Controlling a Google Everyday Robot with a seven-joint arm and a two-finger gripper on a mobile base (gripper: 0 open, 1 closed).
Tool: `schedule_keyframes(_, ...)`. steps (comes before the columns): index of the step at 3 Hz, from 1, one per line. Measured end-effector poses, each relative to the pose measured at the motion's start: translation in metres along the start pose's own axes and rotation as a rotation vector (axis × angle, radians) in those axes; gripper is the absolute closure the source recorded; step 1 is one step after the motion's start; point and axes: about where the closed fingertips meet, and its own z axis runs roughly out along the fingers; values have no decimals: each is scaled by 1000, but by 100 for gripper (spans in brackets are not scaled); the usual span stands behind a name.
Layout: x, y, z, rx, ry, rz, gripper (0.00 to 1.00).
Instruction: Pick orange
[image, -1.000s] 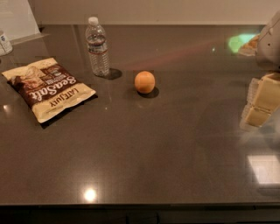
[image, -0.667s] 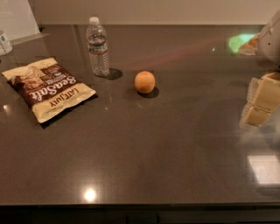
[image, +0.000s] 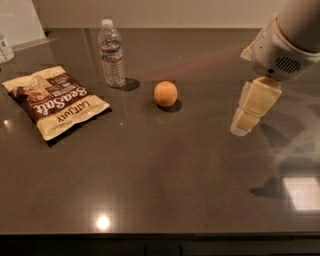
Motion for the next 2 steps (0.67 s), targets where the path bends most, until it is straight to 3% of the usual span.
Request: schedule_keyframes(2,-62,-24,63,-49,-105,48,0)
